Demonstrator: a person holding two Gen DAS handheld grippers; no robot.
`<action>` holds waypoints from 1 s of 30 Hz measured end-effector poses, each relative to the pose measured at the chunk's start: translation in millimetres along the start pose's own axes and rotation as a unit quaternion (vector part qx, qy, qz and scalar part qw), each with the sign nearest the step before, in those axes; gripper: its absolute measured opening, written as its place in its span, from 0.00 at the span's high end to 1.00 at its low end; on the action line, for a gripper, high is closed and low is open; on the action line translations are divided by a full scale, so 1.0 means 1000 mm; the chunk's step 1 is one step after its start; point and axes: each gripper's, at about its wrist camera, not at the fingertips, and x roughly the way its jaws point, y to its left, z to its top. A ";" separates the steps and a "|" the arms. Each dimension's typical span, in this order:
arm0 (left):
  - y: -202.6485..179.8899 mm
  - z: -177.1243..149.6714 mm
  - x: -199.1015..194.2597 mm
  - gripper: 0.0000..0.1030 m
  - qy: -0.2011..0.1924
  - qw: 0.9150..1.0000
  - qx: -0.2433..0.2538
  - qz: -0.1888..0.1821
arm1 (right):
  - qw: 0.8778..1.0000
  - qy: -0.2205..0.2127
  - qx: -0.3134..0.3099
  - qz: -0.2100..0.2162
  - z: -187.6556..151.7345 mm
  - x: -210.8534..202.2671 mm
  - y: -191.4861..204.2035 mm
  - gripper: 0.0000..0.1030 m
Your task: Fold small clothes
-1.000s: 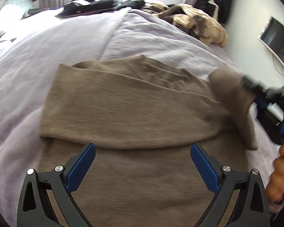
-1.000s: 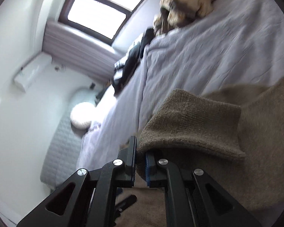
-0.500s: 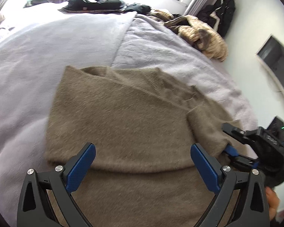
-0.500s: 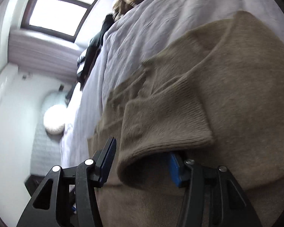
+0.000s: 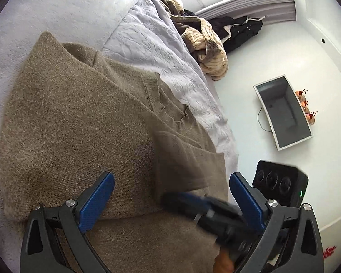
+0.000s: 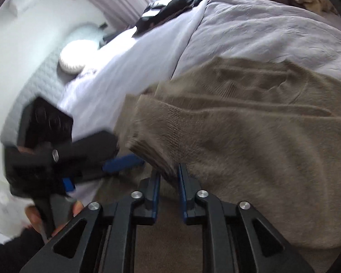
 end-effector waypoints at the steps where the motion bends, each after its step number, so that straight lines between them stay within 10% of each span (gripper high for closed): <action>1: 0.000 0.000 0.001 0.02 0.002 1.000 0.001 0.003 | 1.000 0.006 0.004 0.004 -0.002 0.002 0.000 0.74; 10: -0.015 0.003 0.018 0.02 0.007 0.998 0.018 0.053 | 0.991 -0.027 0.126 0.037 -0.054 -0.067 -0.063 0.42; 12: -0.018 0.004 0.020 0.22 0.004 0.998 0.019 0.065 | 0.982 -0.047 0.178 0.046 -0.074 -0.088 -0.090 0.42; 14: -0.022 0.006 0.028 0.90 0.020 0.997 0.025 0.070 | 0.967 -0.071 0.233 0.071 -0.096 -0.107 -0.118 0.42; 20: -0.056 0.022 0.015 0.92 -0.011 0.995 0.070 0.074 | 0.909 -0.161 0.357 0.145 -0.121 -0.121 -0.173 0.42; 30: -0.060 0.051 -0.026 0.92 -0.050 0.991 0.081 0.094 | 0.854 -0.237 0.432 0.168 -0.109 -0.116 -0.204 0.42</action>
